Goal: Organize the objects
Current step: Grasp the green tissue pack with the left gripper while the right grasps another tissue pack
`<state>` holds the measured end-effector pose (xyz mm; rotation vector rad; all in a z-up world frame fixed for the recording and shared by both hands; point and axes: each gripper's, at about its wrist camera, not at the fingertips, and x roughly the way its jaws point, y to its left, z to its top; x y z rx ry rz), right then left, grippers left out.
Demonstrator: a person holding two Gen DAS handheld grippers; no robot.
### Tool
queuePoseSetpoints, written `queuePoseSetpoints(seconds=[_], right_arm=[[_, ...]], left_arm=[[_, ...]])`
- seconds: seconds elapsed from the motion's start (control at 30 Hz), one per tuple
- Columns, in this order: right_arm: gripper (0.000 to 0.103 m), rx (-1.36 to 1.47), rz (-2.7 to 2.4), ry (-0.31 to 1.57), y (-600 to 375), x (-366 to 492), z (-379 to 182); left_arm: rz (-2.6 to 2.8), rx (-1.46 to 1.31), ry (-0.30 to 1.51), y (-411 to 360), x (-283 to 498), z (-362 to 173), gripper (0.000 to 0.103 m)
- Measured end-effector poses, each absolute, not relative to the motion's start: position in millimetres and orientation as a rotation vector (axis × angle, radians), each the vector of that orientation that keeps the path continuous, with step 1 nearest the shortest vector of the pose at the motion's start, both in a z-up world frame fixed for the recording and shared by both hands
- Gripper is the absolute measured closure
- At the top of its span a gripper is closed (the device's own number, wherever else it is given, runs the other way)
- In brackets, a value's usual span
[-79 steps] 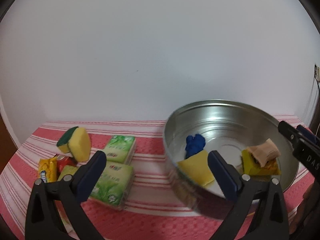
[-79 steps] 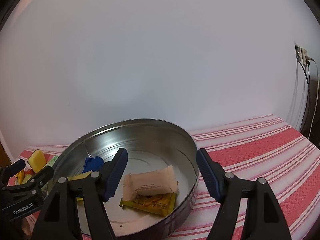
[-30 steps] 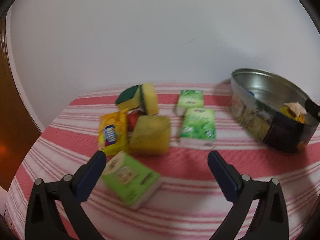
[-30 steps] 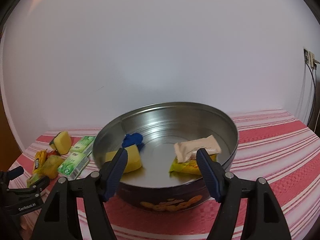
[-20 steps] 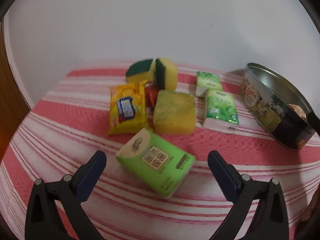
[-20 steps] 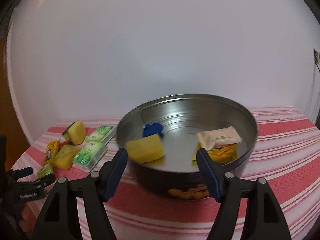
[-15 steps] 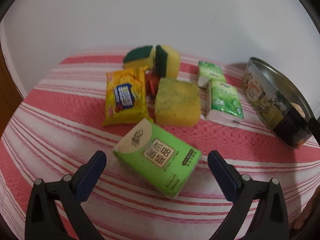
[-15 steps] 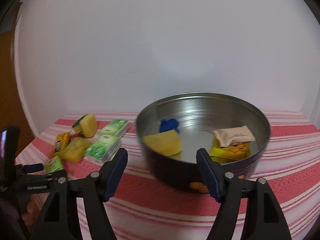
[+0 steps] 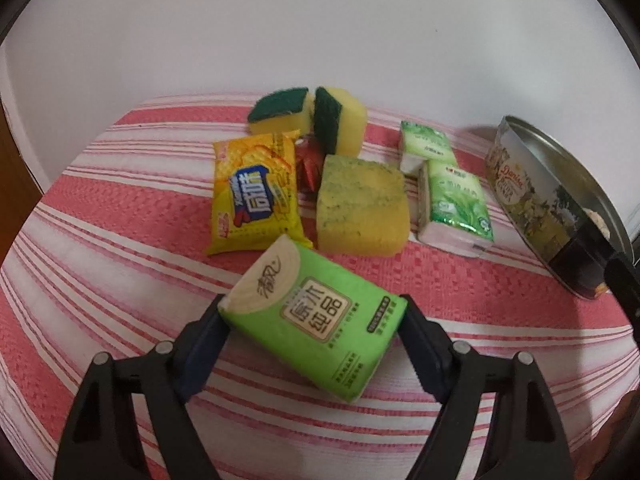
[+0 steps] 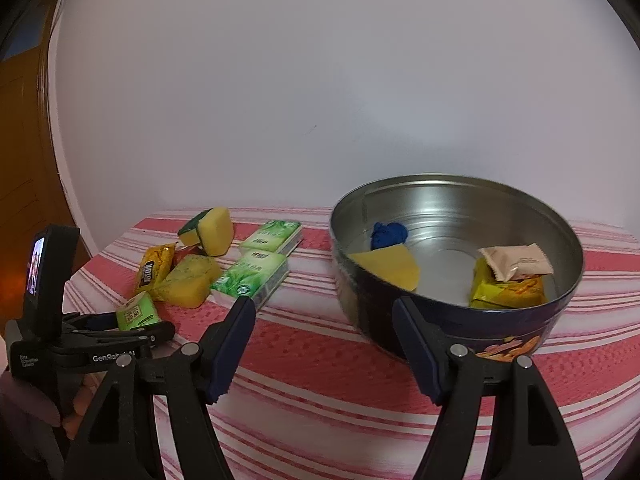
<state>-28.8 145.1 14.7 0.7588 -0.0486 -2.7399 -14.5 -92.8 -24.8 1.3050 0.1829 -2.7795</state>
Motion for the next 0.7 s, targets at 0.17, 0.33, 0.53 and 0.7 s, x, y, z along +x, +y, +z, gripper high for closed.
queuePoseSetpoints(seconds=[0.17, 0.33, 0.53, 0.7], right_arm=[[0.03, 0.786, -2.705, -0.04, 127.1, -36.1, 12.9], [0.03, 0.842, -2.679, -0.049, 103.3, -54.1, 8.5], [0.03, 0.945, -2.655, -0.095, 80.2, -83.2, -0.8], [0.03, 1.062, -2.613, -0.175, 67.4, -113.9, -13.0]], left_arm=[[-2.823, 1.138, 0.167, -100.8, -6.8, -2.2, 0.021], [-2.821, 0.982, 0.161, -116.4, -22.3, 29.2, 0.021], [-2.779, 0.819, 0.074, -115.6, -52.5, 49.2, 0.021], [-2.802, 0.791, 0.113, -123.4, -63.8, 42.3, 0.021]])
